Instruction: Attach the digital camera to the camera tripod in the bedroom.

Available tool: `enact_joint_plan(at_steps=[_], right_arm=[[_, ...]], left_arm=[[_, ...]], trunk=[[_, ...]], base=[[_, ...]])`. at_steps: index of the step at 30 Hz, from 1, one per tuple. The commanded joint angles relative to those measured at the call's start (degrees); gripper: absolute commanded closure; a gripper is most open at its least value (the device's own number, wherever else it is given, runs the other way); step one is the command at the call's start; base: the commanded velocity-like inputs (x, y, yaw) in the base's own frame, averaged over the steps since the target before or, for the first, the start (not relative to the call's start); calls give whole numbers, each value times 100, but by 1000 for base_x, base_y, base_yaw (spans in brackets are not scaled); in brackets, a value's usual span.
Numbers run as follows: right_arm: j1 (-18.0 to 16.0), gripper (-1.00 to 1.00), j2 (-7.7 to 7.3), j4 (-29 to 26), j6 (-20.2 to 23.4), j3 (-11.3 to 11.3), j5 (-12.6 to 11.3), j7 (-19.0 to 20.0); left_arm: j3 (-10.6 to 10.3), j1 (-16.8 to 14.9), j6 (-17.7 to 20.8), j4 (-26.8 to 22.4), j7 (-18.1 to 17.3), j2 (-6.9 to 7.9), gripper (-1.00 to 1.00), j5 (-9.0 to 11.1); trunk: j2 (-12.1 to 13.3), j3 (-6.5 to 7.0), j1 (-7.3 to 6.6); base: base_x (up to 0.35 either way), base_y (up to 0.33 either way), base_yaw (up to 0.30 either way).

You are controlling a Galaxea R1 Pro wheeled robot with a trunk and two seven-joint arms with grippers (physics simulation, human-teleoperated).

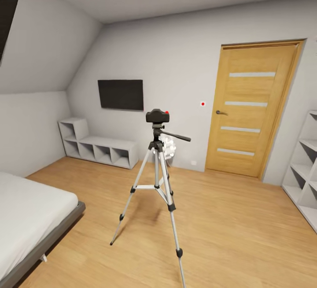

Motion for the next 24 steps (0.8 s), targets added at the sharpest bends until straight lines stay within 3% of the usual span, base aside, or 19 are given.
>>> enact_joint_plan(at_steps=[1, 24], right_arm=[[15, -100, -1, 14, -21, -49, 45, 7], [133, -100, 19, 13, -64, -50, 26, -10]], left_arm=[[-51, -3, -32, -3, 17, 1, -100, 40], [-71, -3, -139, 75, 14, 45, -100, 46]], trunk=[[-7, 0, 2], [-7, 201, 2]], base=[[0, 0, 0], [0, 0, 0]])
